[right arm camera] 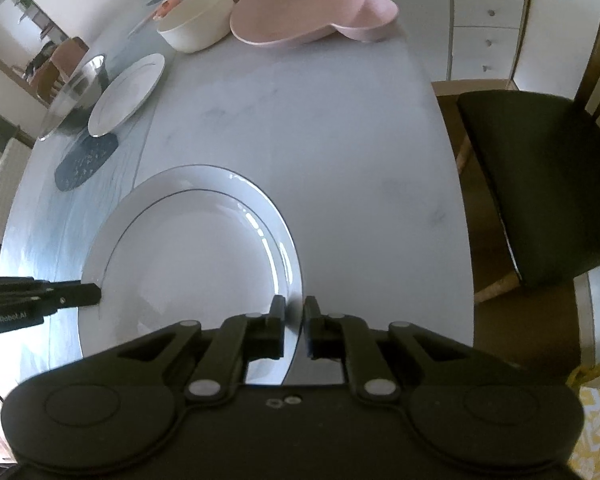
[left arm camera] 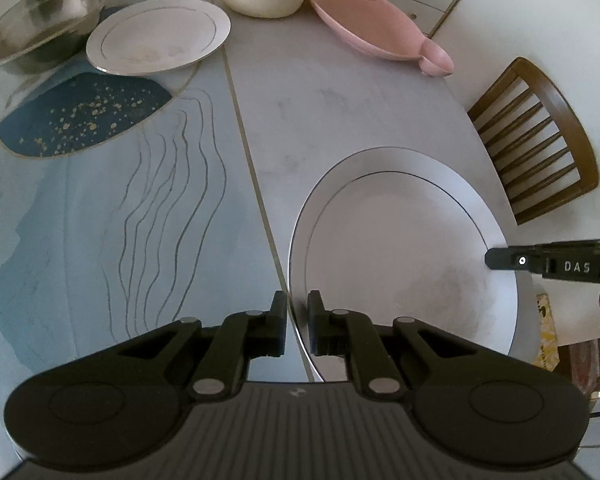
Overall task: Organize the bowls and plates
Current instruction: 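Lower the large plate and open the right gripper while the left gripper opens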
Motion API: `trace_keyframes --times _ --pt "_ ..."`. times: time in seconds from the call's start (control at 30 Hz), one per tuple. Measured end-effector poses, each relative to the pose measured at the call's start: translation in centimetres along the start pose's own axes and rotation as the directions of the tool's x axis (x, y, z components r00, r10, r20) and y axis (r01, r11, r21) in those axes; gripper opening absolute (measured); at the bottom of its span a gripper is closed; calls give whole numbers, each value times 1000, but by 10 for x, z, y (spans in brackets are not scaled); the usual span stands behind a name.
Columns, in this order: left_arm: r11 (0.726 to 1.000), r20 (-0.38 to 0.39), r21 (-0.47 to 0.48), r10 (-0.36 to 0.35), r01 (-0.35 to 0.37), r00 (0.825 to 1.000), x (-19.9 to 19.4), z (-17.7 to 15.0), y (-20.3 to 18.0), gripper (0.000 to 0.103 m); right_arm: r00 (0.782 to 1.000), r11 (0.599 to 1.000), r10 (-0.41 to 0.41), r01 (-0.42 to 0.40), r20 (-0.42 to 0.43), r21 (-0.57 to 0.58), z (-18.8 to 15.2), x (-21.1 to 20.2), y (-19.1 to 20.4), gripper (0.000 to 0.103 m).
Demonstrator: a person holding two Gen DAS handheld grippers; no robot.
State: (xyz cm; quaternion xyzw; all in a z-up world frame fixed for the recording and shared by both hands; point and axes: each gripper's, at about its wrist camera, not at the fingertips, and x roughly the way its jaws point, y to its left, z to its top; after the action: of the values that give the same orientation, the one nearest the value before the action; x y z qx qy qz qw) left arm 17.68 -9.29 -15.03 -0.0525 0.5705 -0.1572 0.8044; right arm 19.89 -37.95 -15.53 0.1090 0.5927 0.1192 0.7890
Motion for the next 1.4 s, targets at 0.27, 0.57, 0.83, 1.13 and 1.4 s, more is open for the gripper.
trace_keyframes --times 0.27,0.57,0.83,1.13,1.4 --pt "1000 24 14 14 -14 1000 -11 -1 4 11 997 998 -67 67 35 5 3 -12 3 29" --pt "998 105 8 61 -62 993 -40 7 13 12 989 997 -66 72 133 -41 14 -44 25 40" --pt "997 203 -5 81 -81 976 -78 7 19 13 978 993 -15 39 210 -110 25 -67 71 55" --pt "994 339 -8 105 -109 935 -125 -8 26 59 956 981 27 31 292 -192 17 -87 131 67" --pt "988 407 -10 145 -154 902 -153 -11 35 77 927 966 38 61 372 -252 12 -98 172 85"
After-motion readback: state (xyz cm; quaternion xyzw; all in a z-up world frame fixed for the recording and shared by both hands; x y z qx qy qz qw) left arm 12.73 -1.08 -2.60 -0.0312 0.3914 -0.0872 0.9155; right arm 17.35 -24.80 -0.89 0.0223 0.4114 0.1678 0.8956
